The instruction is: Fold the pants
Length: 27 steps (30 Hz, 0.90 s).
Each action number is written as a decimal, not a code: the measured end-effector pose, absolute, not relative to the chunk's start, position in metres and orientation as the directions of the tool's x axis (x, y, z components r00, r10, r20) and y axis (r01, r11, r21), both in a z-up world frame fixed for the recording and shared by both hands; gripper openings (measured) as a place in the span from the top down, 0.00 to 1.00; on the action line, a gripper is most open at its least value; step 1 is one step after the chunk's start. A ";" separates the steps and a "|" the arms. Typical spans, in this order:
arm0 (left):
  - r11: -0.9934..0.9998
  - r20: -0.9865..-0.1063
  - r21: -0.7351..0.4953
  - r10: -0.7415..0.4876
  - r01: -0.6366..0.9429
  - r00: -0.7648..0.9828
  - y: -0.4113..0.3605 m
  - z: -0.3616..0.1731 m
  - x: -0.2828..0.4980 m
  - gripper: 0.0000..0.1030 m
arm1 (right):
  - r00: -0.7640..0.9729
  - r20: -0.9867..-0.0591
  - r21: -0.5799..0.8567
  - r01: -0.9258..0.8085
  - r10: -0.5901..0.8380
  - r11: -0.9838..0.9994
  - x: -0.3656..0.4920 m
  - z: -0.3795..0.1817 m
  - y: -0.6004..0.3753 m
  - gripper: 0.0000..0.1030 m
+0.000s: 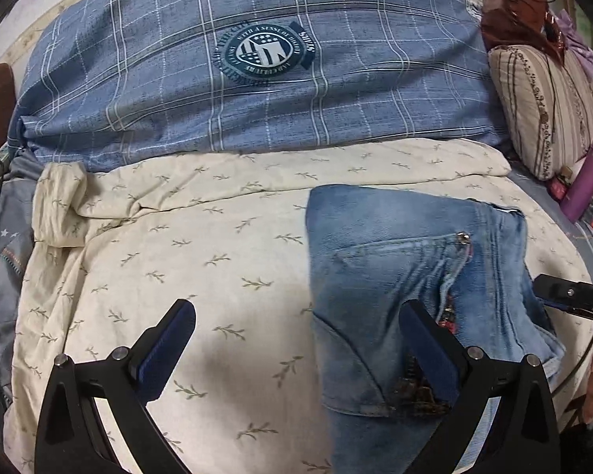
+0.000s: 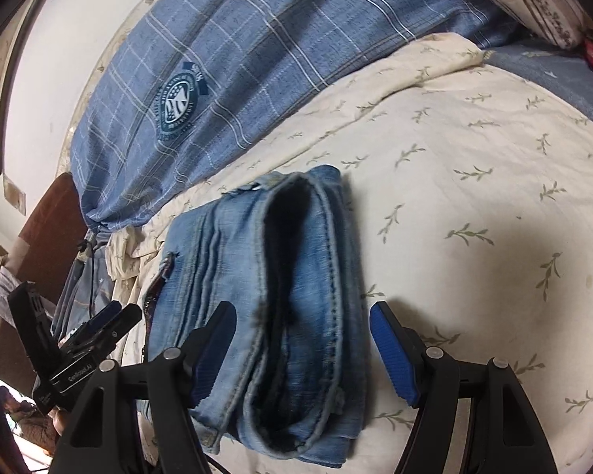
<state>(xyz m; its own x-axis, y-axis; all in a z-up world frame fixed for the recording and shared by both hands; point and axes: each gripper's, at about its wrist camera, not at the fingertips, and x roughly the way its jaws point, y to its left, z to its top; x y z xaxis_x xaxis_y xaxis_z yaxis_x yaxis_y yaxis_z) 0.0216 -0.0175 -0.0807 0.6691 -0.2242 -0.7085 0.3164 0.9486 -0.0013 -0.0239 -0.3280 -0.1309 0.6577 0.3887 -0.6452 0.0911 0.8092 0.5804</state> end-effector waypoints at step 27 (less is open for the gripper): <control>0.951 -0.730 -0.033 -0.233 0.308 0.642 -0.030 -0.086 0.029 0.01 | 0.687 -0.624 0.578 0.084 0.373 0.812 -0.038 -0.121 -0.327 0.29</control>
<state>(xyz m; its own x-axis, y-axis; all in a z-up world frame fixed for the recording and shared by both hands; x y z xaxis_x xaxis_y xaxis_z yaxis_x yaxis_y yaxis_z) 0.0289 -0.0296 -0.0857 0.6421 -0.2334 -0.7302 0.3077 0.9509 -0.0334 -0.0383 -0.3268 -0.1209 0.6872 0.3726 -0.6237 0.0841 0.8119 0.5777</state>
